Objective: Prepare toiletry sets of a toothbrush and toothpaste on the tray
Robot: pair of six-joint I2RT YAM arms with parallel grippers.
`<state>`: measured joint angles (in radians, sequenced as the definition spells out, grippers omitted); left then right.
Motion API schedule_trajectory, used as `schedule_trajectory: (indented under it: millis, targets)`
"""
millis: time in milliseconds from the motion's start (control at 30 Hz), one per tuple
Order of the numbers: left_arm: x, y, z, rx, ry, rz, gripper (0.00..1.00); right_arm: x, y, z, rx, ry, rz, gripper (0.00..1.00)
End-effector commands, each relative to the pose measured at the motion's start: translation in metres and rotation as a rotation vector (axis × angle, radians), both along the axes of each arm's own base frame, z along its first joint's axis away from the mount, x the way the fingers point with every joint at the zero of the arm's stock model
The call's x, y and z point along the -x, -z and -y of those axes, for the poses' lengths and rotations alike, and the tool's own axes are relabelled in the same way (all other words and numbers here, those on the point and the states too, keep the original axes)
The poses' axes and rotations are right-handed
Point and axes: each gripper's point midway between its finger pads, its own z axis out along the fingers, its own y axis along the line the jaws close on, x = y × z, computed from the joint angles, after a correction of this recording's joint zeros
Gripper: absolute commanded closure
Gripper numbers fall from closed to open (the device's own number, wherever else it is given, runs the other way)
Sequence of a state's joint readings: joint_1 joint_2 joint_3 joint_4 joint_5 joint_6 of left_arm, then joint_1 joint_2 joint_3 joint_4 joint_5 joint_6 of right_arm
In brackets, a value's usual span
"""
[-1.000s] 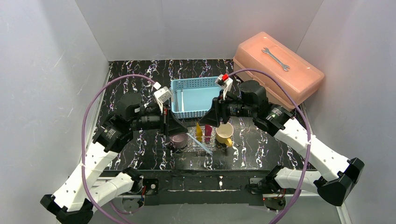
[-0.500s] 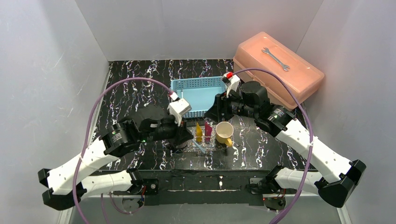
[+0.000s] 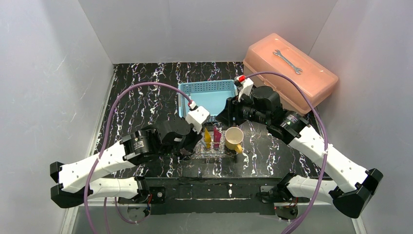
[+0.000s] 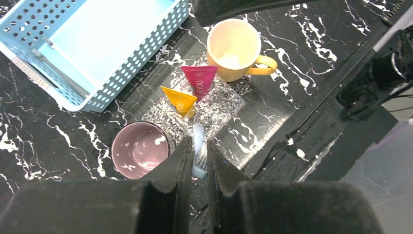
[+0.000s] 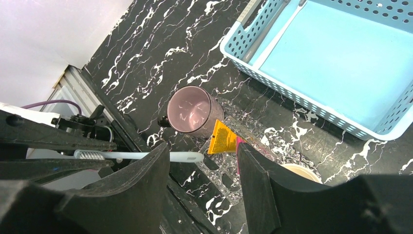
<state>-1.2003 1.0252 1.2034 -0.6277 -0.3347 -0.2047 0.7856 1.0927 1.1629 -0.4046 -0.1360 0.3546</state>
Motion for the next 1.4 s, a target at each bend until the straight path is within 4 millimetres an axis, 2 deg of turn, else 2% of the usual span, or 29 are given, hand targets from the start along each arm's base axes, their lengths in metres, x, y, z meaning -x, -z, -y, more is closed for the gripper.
schedule_trajectory:
  millis: [0,233,600,1367]
  targets:
    - [-0.011,-0.004,-0.004,0.014,-0.052,0.064,1.00,-0.003,-0.006,0.005,-0.010,0.016,0.044,0.39]
    - [-0.005,0.006,0.004,0.022,-0.025,0.024,1.00,-0.004,-0.001,0.005,-0.003,0.021,0.037,0.39]
    - [-0.007,0.021,0.006,0.000,-0.032,0.012,1.00,-0.005,0.004,0.005,0.001,0.025,0.030,0.39]
    - [-0.021,0.054,0.019,0.028,-0.062,0.072,1.00,-0.007,0.016,0.005,0.013,0.036,0.011,0.39]
